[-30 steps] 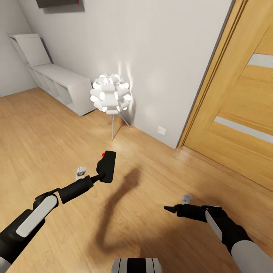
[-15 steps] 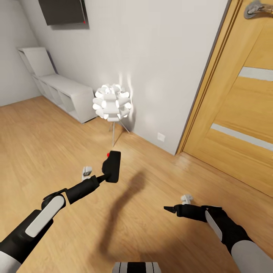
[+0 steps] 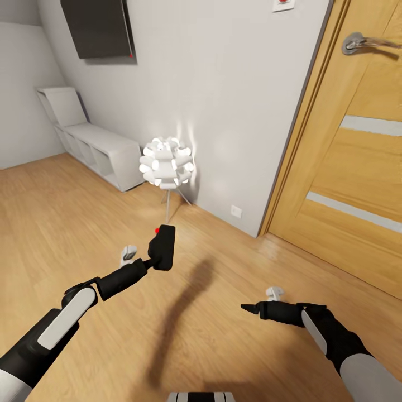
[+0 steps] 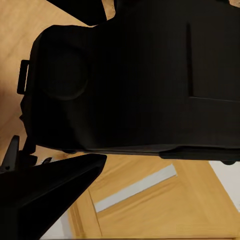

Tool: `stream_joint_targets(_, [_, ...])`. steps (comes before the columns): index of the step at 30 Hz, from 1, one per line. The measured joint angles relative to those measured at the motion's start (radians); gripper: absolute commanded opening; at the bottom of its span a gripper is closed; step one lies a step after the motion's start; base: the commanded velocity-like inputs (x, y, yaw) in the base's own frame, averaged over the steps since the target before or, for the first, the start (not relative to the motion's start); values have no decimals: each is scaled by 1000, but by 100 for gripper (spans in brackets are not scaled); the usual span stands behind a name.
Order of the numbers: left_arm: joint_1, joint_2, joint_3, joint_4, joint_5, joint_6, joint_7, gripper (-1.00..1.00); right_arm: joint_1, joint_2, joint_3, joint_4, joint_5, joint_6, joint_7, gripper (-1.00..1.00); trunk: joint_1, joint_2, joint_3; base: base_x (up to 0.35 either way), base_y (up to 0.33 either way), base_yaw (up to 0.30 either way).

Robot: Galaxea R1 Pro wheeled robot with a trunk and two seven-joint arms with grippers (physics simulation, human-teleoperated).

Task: Attach the digital camera to the camera tripod in the bedroom.

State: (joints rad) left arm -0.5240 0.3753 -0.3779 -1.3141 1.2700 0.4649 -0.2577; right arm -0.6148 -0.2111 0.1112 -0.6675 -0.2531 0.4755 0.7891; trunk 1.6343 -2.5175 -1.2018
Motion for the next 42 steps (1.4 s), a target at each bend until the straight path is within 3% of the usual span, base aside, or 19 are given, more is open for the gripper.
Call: stream_joint_targets(42, [0, -6, 0, 8, 3, -1, 7, -100, 0, -1, 0, 4, 0, -3, -3, 100, -19, 10, 163, 0, 0, 0])
